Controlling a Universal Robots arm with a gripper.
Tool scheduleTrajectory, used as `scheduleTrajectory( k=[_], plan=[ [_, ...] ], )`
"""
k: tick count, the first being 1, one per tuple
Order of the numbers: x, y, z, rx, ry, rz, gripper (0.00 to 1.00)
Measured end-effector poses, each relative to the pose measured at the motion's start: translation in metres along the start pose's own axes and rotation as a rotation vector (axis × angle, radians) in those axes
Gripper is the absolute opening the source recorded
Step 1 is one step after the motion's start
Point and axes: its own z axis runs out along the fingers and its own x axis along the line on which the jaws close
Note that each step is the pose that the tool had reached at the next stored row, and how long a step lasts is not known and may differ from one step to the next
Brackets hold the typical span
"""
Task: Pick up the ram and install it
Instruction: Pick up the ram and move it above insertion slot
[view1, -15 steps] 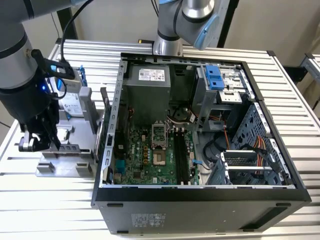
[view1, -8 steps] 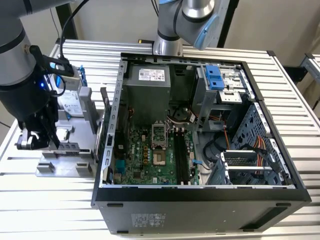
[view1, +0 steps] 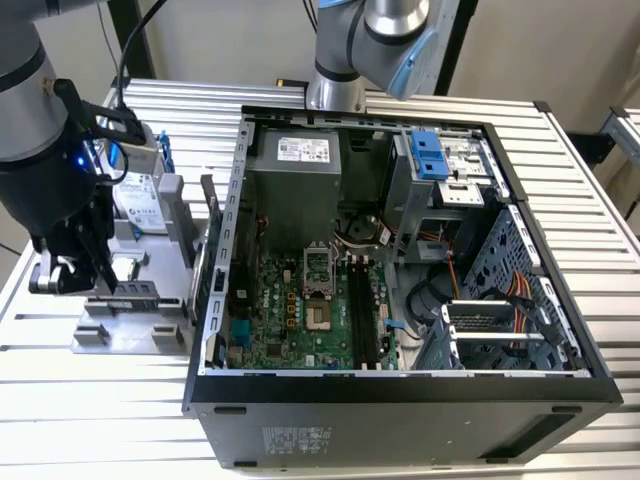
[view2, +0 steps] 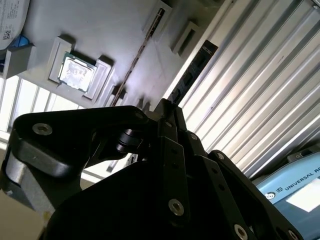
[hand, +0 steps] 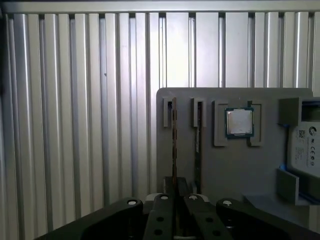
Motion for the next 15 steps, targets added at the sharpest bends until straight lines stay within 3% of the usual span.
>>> scheduleTrajectory(
  k=[6,7,15],
  plan=[
    [0.0000,0.0000,-0.0044,0.0000,0.0000,0.000,0.00],
    [0.0000,0.0001,-0.0089,0.0001,-0.0001,0.000,0.00],
    [0.0000,0.0002,-0.0132,0.0000,0.0000,0.000,0.00]
  ],
)
